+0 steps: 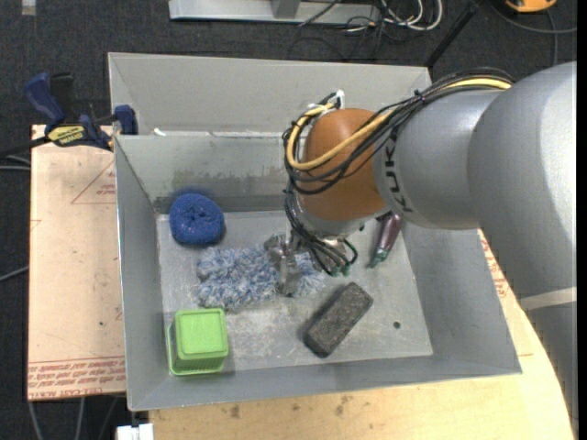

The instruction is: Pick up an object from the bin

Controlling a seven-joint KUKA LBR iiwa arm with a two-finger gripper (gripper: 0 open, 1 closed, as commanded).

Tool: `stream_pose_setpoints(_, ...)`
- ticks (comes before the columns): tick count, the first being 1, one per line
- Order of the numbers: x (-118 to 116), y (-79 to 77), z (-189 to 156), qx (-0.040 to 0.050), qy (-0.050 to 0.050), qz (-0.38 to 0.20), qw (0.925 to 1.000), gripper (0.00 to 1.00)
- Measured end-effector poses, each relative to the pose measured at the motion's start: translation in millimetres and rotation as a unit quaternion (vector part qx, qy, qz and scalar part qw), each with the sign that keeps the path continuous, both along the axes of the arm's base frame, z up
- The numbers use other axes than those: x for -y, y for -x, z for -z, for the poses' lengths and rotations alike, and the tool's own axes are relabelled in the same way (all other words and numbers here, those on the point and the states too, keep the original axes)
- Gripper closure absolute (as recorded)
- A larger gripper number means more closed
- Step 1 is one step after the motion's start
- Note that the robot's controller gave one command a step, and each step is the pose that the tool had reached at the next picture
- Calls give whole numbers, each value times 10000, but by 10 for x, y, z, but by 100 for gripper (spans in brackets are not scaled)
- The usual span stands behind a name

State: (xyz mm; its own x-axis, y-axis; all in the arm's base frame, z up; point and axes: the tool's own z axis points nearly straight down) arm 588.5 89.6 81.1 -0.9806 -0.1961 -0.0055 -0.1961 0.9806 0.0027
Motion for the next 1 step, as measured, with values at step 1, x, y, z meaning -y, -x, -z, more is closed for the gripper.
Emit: stream_pose_setpoints(1, 119, -80, -1371, -6, 14, -227, 9997, 100)
